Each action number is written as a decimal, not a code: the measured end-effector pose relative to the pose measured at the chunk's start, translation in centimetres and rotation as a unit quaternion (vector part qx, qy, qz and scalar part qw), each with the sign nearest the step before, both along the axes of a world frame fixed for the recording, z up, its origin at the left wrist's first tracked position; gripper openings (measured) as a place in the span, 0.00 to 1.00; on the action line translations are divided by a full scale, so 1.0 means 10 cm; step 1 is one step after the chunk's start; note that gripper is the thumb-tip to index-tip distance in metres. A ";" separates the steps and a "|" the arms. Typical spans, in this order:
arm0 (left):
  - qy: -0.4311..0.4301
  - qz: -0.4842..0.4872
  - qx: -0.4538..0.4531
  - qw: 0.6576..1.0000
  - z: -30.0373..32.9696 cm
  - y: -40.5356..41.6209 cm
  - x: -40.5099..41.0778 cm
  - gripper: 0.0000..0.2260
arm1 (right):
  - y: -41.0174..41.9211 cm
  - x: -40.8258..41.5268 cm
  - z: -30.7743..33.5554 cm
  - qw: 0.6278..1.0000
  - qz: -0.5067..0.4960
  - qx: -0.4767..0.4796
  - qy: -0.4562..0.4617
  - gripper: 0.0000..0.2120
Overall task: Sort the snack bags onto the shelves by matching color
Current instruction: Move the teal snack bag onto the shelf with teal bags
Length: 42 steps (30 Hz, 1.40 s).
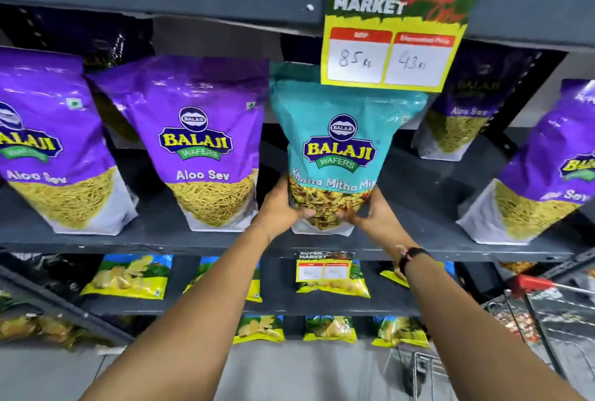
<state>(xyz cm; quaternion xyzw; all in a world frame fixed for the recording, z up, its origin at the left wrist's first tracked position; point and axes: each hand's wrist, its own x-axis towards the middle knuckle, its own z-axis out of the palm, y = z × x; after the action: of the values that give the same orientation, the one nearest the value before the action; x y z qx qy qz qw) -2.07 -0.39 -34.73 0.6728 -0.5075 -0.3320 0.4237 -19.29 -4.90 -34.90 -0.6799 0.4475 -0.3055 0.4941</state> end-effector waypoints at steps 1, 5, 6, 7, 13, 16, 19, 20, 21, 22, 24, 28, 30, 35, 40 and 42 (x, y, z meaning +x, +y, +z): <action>0.009 0.016 0.000 1.000 -0.01 0.00 0.00 0.32 | 0.01 0.00 0.01 1.000 -0.010 -0.003 0.007 0.32; -0.011 0.020 -0.008 1.000 0.02 0.19 -0.04 0.32 | 0.18 -0.09 0.07 1.000 -0.010 -0.010 0.025 0.31; -0.016 0.016 -0.011 1.000 0.05 0.28 -0.05 0.32 | 0.25 -0.12 0.09 0.999 -0.007 -0.014 0.029 0.31; -0.016 0.011 -0.015 1.000 0.08 0.38 -0.06 0.32 | 0.33 -0.15 0.11 0.999 -0.002 -0.017 0.034 0.31; 0.000 0.010 -0.032 0.999 0.27 0.95 -0.12 0.33 | 0.83 -0.23 0.27 0.997 0.022 -0.060 0.041 0.29; 0.006 0.023 -0.046 0.999 0.37 1.22 -0.10 0.33 | 1.08 -0.24 0.38 0.995 0.042 -0.078 0.034 0.28; -0.008 0.021 -0.076 0.997 0.54 1.42 -0.05 0.32 | 1.25 -0.24 0.53 0.993 0.052 -0.107 0.027 0.28; -0.014 0.016 -0.089 0.996 0.63 1.49 -0.04 0.33 | 1.31 -0.24 0.62 0.991 0.052 -0.123 0.024 0.29; -0.020 0.013 -0.100 0.995 0.74 1.54 -0.02 0.33 | 1.35 -0.24 0.72 0.988 0.051 -0.142 0.021 0.29; -0.026 0.013 -0.112 0.993 0.86 1.59 -0.01 0.33 | 1.39 -0.24 0.84 0.985 0.051 -0.163 0.017 0.29; -0.041 0.019 -0.139 0.989 1.13 1.66 0.01 0.35 | 1.44 -0.24 1.13 0.978 0.057 -0.201 0.007 0.29; -0.066 0.012 -0.210 0.975 1.80 1.66 0.06 0.32 | 1.44 -0.28 1.83 0.959 0.058 -0.278 -0.007 0.27; -0.074 0.004 -0.251 0.965 2.16 1.58 0.08 0.32 | 1.40 -0.31 2.22 0.946 0.048 -0.320 -0.008 0.26; -0.065 -0.010 -0.324 0.944 3.01 1.25 0.03 0.27 | 1.08 -0.34 3.07 0.930 0.024 -0.366 -0.018 0.29; -0.020 0.009 -0.348 0.937 3.40 0.80 -0.04 0.25 | 0.70 -0.30 3.46 0.930 -0.018 -0.356 -0.087 0.26; -0.007 0.015 -0.346 0.938 3.43 0.64 -0.07 0.27 | 0.55 -0.26 3.49 0.934 -0.021 -0.342 -0.100 0.26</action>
<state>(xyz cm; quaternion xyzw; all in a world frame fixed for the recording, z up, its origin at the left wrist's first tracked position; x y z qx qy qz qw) -2.77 6.03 -0.48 0.4947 -0.5838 -0.1243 0.6317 -21.92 0.64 -0.02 -0.7640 0.2790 -0.5167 0.2675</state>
